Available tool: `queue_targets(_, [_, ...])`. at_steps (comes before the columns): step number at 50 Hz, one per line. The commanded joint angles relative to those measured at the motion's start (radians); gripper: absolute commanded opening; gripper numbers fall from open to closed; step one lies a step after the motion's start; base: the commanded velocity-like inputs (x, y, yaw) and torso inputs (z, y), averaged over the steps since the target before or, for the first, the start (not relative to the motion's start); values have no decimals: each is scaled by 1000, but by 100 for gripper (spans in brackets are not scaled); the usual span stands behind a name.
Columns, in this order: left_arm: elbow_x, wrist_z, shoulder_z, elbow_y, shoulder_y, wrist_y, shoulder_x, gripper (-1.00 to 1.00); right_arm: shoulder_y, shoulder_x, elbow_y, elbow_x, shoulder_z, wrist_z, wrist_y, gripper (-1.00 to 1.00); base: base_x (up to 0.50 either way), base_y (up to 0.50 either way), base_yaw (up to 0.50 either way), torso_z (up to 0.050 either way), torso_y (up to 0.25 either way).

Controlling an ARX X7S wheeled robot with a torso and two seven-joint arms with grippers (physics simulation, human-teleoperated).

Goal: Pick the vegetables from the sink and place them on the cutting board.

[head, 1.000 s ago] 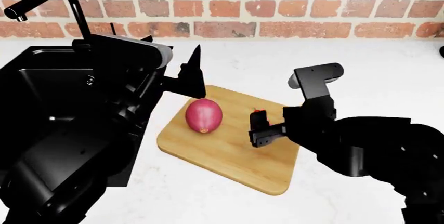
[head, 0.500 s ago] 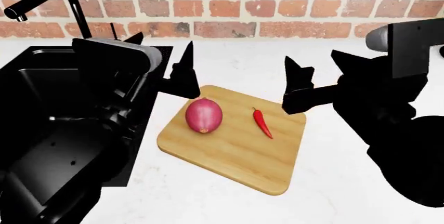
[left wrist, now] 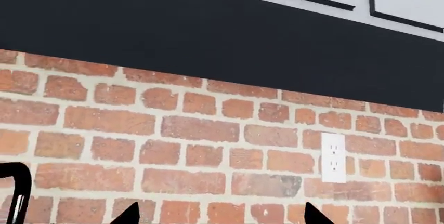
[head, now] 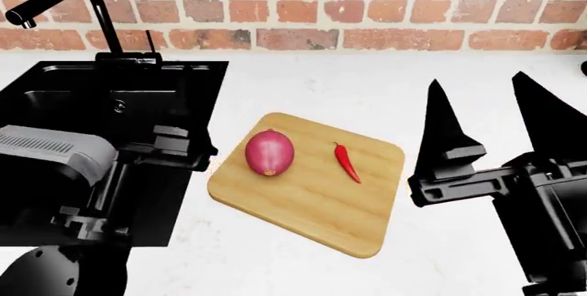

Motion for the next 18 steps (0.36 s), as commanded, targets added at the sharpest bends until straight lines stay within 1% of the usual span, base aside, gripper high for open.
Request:
queue_targets(1, [54, -56, -84, 98, 116, 136, 21, 100, -195, 364, -67, -134, -198, 189, -564, 100, 0, 0, 0, 0, 0])
queue_targets(2, [60, -62, -92, 112, 124, 148, 23, 100, -195, 432, -67, -170, -261, 234, -654, 100, 0, 0, 0, 0, 0])
queue_targets(4, [63, -69, -108, 135, 137, 168, 26, 100, -176, 536, -67, -239, -374, 313, -795, 100, 0, 0, 0, 0, 0])
queue_targets(8, [63, -78, -136, 177, 162, 200, 24, 100, -123, 683, -66, -375, -556, 448, -1004, 100, 0, 0, 0, 0, 0])
queue_targets(11, [64, -82, -149, 195, 174, 220, 27, 100, -91, 747, -67, -446, -641, 509, -1088, 100, 0, 0, 0, 0, 0])
queue_targets(13, [58, -85, -164, 208, 183, 237, 29, 100, -95, 778, -67, -488, -664, 538, -1128, 100, 0, 0, 0, 0, 0])
queue_targets(18, [39, -94, -206, 254, 211, 285, 32, 100, -102, 781, -67, -553, -674, 579, -1155, 100, 0, 0, 0, 0, 0])
